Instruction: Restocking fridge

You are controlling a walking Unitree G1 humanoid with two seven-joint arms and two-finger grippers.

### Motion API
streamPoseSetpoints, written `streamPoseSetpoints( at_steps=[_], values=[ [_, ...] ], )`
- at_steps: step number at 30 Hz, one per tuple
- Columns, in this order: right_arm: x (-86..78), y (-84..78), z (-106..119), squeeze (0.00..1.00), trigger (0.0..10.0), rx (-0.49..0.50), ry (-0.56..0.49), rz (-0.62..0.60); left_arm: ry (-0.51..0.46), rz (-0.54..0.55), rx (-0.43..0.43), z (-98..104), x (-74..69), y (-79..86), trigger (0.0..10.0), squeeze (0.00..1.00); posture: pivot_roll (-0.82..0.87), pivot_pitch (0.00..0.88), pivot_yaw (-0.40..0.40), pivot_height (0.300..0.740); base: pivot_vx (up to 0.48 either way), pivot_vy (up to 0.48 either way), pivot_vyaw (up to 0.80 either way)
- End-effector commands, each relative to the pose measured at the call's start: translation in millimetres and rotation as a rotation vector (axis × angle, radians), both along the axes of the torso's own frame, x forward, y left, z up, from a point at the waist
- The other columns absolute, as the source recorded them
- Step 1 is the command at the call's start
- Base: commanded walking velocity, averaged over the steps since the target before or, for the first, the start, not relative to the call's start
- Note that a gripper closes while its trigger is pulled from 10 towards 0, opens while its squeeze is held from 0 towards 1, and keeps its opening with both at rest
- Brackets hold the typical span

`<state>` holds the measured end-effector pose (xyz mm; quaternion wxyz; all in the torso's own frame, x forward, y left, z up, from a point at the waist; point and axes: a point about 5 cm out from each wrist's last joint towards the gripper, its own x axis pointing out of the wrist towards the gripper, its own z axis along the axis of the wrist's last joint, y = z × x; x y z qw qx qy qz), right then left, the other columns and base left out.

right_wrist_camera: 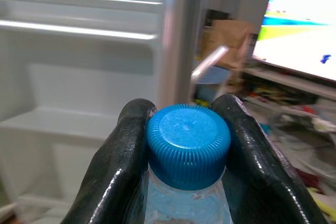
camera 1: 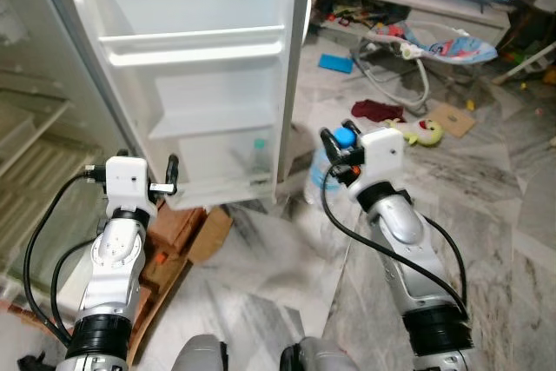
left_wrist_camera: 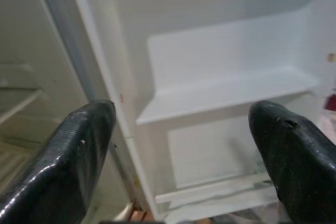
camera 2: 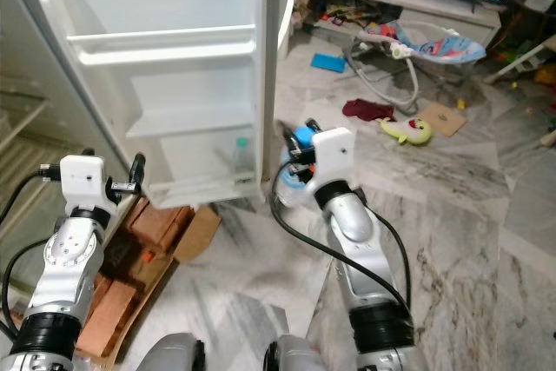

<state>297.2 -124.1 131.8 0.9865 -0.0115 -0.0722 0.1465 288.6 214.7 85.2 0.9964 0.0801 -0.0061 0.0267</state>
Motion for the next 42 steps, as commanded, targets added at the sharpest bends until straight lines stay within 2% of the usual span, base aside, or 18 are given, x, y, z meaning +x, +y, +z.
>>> streamPoseSetpoints(
  at_steps=[1, 6, 7, 12, 18, 19, 23, 28, 42],
  values=[
    [-3.7, 2.6, 11.0, 0.00, 10.0, 0.007, -0.066, 0.002, 0.010, 0.029, 0.022, 1.4, -4.7, 9.1, 10.0, 0.00, 0.00, 0.081, -0.085, 0.740, 0.000, 0.000, 0.00],
    [-11.3, -8.3, 7.7, 0.00, 10.0, -0.029, -0.094, -0.072, 0.014, 0.024, 0.025, 0.2, -15.4, 12.6, 10.0, 0.00, 0.01, 0.081, -0.082, 0.740, 0.000, 0.000, 0.00],
    [-15.4, -12.0, 2.3, 0.00, 10.0, -0.030, -0.076, -0.096, 0.020, 0.038, 0.043, -2.2, -23.2, 15.4, 10.0, 0.00, 0.01, 0.083, -0.070, 0.740, 0.000, 0.000, 0.79],
    [-20.9, -13.9, -3.2, 0.00, 10.0, -0.021, -0.063, -0.115, 0.013, 0.062, 0.074, -1.7, -31.2, 19.5, 10.0, 0.00, 0.02, 0.076, -0.052, 0.740, 0.000, 0.000, 0.74],
    [-22.2, -14.5, -5.7, 0.00, 10.0, -0.017, -0.062, -0.144, 0.012, 0.027, 0.085, 1.7, -27.0, 16.1, 10.0, 0.00, 0.02, 0.070, -0.044, 0.740, 0.000, 0.000, 0.75],
    [-20.9, -14.4, -4.8, 0.00, 10.0, -0.015, -0.067, -0.155, 0.006, 0.011, 0.096, 4.9, -21.2, 14.8, 10.0, 0.00, 0.02, 0.069, -0.043, 0.740, 0.000, 0.000, 0.76],
    [-19.3, -17.6, -3.6, 0.00, 10.0, -0.010, -0.070, -0.182, 0.001, 0.013, 0.094, 9.4, -16.0, 16.2, 10.0, 0.00, 0.02, 0.069, -0.044, 0.740, 0.000, 0.000, 0.58],
    [-18.8, -23.9, -7.2, 0.00, 10.0, 0.036, -0.043, -0.208, -0.008, -0.005, 0.092, 9.6, -18.4, 13.3, 10.0, 0.00, 0.02, 0.070, -0.049, 0.740, 0.060, 0.051, 0.00],
    [-12.7, -16.3, -2.1, 0.00, 10.0, 0.034, -0.056, -0.162, -0.016, -0.015, 0.092, 10.4, -16.2, 10.0, 10.0, 0.00, 0.02, 0.076, -0.063, 0.740, 0.329, 0.310, 0.00]
  ],
)
